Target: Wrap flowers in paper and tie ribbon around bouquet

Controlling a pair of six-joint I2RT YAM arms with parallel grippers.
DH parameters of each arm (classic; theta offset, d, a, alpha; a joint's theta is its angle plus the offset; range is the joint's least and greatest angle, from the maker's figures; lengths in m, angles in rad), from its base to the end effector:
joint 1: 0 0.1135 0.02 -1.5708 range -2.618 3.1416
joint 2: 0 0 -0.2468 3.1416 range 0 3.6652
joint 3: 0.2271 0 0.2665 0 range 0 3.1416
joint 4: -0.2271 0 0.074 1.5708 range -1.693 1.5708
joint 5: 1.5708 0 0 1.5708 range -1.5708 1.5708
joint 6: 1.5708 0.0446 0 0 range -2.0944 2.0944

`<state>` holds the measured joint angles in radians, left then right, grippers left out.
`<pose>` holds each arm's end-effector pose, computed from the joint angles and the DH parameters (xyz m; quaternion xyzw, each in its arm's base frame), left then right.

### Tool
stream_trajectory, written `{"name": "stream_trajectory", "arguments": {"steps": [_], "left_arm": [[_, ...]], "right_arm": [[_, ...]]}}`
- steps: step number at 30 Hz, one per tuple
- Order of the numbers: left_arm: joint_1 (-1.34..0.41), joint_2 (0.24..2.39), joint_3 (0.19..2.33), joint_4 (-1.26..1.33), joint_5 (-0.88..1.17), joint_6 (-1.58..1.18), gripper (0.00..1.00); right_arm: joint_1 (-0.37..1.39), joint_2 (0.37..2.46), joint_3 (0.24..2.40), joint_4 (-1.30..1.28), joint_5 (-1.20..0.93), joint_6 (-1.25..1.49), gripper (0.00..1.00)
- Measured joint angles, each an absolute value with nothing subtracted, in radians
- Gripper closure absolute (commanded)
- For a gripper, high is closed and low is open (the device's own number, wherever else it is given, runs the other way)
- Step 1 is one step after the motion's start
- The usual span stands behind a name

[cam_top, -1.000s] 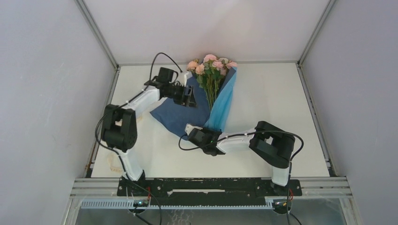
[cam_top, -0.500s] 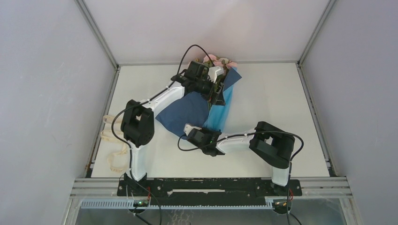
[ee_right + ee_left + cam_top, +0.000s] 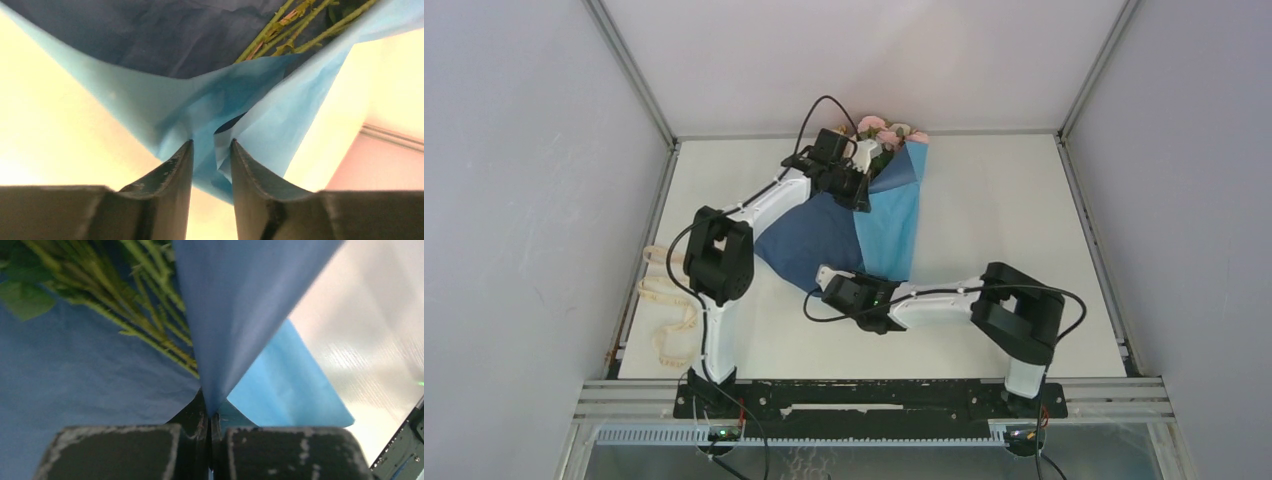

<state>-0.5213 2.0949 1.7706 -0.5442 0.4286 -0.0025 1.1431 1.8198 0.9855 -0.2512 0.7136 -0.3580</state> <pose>0.4094 -0.2565 0.2139 0.3060 0.8680 -0.2799 0.2729 0.1717 0.3063 0.1054 -0.5590 0.7224 -0.2271 0.3377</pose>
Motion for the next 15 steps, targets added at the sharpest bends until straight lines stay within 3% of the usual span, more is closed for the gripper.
{"name": "stream_trajectory", "arguments": {"steps": [4, 11, 15], "left_arm": [[-0.453, 2.095, 1.730, -0.526, 0.447, -0.028, 1.00], [-0.348, 2.133, 1.608, -0.449, 0.517, -0.090, 1.00], [-0.347, 2.138, 1.566, -0.420, 0.550, -0.121, 1.00]], "right_arm": [[1.150, 1.699, 1.009, -0.361, 0.628, -0.305, 0.44], [1.097, 1.401, 1.028, -0.500, 0.281, -0.172, 0.44], [0.909, 1.330, 1.024, -0.460, 0.065, -0.075, 0.48]]}}
